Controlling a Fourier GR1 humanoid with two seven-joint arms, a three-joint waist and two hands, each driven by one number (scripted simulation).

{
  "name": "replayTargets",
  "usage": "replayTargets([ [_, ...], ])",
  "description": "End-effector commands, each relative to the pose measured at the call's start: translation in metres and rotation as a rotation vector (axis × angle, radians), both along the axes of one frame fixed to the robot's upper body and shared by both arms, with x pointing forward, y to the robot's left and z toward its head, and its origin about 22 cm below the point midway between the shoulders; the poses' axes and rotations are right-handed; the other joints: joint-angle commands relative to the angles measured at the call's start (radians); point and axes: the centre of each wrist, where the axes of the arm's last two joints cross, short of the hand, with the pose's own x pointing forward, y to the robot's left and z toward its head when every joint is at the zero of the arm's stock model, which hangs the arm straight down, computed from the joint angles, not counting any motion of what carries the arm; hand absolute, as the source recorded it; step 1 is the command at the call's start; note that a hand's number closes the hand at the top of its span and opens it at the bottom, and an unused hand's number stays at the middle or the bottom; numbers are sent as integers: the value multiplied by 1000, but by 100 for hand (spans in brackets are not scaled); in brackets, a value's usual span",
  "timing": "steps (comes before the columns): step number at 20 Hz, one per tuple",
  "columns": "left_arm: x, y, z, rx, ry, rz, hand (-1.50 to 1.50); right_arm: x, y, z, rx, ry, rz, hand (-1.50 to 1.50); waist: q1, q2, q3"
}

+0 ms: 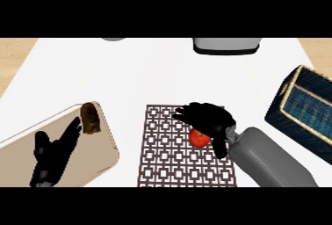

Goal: Pick the tomato from the placemat and place it in the basket

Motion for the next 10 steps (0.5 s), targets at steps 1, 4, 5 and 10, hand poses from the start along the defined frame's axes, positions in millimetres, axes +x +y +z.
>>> replayTargets([
  [1, -17, 12, -23, -5, 112, 21, 0, -14, 11, -19, -45, 14, -4, -150, -3, 8, -14],
  [4, -10, 9, -25, 0, 108, 42, 0, -12, 5, -25, -1, 2, -1, -150, -5, 9, -14],
  [5, -16, 16, -18, 9, 111, 22, 0, 7, -9, -17, 0, 14, 2, -150, 2, 9, -14],
  [10, -11, 12, -13, 1, 109, 21, 0, -7, -2, -31, 15, -23, 9, -150, -4, 7, -14],
])
